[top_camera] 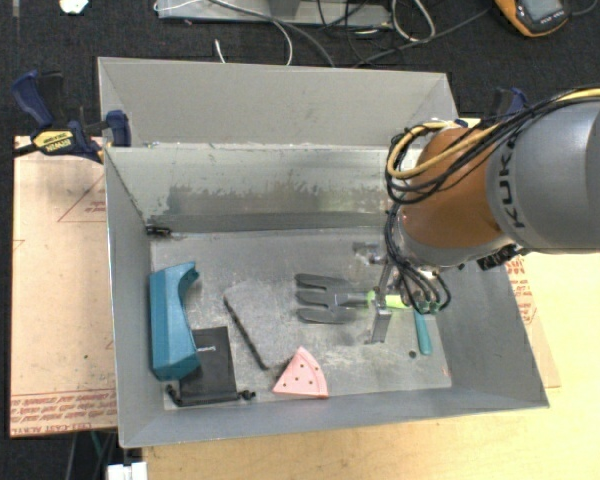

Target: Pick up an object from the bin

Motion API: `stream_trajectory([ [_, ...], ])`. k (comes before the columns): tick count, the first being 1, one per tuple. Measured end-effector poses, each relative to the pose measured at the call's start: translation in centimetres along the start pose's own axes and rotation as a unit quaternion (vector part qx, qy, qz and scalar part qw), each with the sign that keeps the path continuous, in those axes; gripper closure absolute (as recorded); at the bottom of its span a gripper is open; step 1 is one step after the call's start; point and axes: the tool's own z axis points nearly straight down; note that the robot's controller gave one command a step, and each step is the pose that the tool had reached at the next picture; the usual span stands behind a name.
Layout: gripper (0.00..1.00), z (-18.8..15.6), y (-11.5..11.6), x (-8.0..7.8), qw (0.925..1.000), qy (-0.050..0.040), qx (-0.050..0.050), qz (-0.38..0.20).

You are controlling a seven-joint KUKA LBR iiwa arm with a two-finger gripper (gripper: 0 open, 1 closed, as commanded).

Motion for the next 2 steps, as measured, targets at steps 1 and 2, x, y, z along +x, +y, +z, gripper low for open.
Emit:
stream_trajectory([
  [1, 0.0, 3.2, 0.1, 0.1, 1.0, 0.0016, 0.001, -0.004],
  [2, 1.0, 2.7, 1.4, 0.5, 0.9999, 0.0022, 0.0, -0.012],
])
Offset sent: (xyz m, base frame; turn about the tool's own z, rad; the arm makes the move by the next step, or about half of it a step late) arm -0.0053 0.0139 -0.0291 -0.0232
